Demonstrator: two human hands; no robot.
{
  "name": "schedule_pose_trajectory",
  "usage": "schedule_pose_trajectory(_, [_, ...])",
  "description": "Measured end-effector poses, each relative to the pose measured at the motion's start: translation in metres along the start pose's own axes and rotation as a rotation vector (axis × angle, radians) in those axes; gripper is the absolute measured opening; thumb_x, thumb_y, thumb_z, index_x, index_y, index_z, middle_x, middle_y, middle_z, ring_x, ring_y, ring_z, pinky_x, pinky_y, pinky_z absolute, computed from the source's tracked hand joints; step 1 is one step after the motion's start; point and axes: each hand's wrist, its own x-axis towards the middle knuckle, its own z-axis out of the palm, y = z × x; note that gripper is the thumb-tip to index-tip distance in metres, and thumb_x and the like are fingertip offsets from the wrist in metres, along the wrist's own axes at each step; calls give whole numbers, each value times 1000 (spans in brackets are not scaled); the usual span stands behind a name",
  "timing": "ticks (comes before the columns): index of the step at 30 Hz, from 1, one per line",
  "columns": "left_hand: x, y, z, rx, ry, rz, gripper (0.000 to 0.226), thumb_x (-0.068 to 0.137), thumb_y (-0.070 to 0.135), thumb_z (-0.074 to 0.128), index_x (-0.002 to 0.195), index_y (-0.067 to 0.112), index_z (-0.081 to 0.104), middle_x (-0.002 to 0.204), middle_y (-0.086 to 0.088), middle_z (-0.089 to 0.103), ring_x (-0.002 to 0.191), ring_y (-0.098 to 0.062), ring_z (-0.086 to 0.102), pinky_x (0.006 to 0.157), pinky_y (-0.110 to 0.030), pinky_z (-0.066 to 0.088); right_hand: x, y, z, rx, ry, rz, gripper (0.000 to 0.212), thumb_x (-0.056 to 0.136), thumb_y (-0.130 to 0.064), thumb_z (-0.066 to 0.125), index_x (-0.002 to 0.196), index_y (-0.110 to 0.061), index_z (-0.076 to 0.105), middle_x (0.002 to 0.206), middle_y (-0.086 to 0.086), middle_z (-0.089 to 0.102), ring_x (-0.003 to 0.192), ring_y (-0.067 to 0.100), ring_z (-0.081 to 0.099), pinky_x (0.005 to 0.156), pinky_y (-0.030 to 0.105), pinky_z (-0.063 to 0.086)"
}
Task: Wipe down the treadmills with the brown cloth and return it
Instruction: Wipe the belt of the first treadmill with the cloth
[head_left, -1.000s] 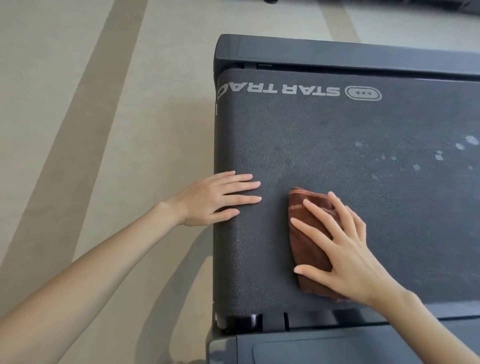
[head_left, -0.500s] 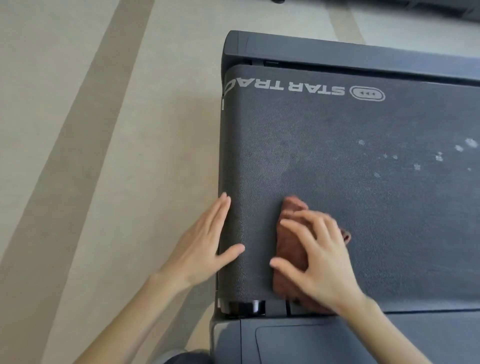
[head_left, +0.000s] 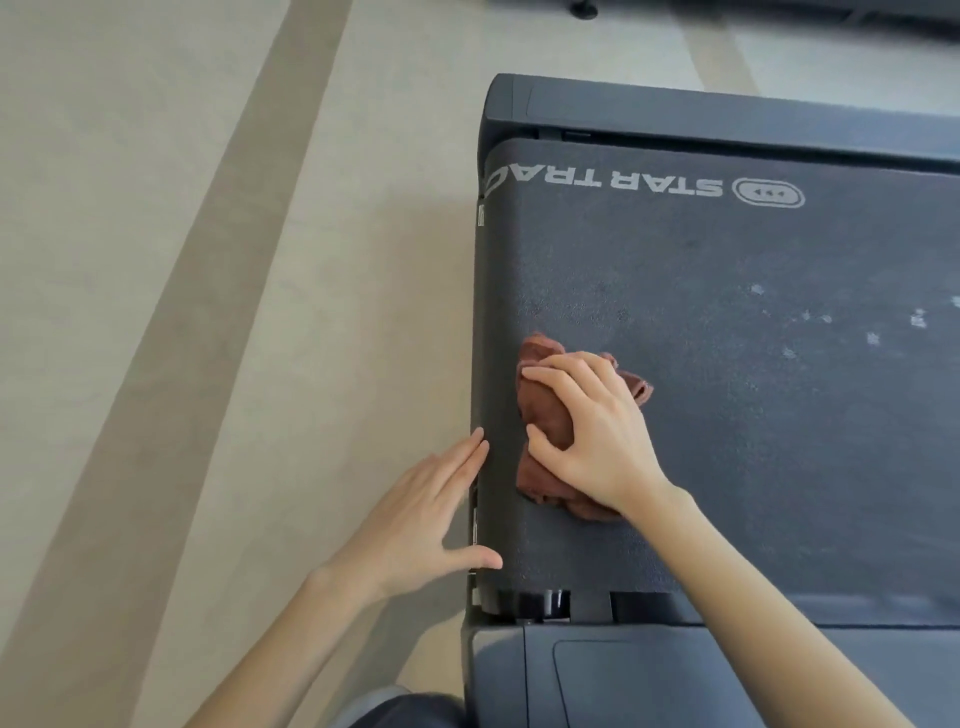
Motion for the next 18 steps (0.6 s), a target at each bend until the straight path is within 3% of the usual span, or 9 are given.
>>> schedule_pose_trajectory(3, [-3, -6, 4, 37, 28, 5, 96, 76, 79, 37, 141, 35, -18, 150, 19, -22, 139, 3, -10, 112, -19, -6, -42, -12, 0, 50, -51, -130, 45, 71, -29, 63, 114, -17, 64, 120, -3, 59, 120, 23, 47, 108, 32, 31])
schedule_pose_trajectory(7, [0, -16, 2, 136, 27, -24, 92, 77, 81, 26, 137, 32, -23, 146, 13, -27, 141, -4, -12, 110, -19, -16, -40, -2, 2, 43, -76, -258, 38, 68, -28, 64, 105, -22, 68, 115, -8, 63, 114, 22, 53, 102, 34, 38])
schedule_pose_trajectory(9, [10, -17, -8, 164, 51, -16, 92, 78, 79, 23, 141, 28, -19, 147, 11, -25, 141, -5, -11, 110, -19, -14, -14, 10, 1, 4, -42, -197, 32, 69, -27, 64, 100, -22, 69, 110, -8, 65, 108, 23, 56, 93, 36, 44])
schedule_pose_trajectory(11, [23, -12, -20, 162, 88, 3, 89, 80, 75, 24, 145, 24, -10, 149, 13, -19, 140, -2, -9, 110, -15, -13, 20, 22, -1, -25, 62, 1, 27, 72, -24, 65, 99, -19, 70, 108, -6, 66, 106, 26, 55, 85, 39, 46])
schedule_pose_trajectory(13, [35, -3, -29, 156, 122, 23, 86, 83, 71, 26, 147, 24, -6, 151, 14, -16, 138, 2, -11, 109, -14, -13, 45, 31, -2, -54, 113, 187, 26, 77, -25, 66, 102, -16, 70, 110, -3, 66, 108, 27, 52, 87, 41, 45])
schedule_pose_trajectory(18, [51, 14, -34, 201, 152, 91, 74, 93, 57, 32, 149, 19, 3, 156, 9, -7, 141, -2, -9, 116, -23, -3, -5, 26, -4, -50, 88, 140, 35, 83, -38, 61, 110, -17, 64, 117, -3, 59, 116, 21, 48, 104, 36, 35])
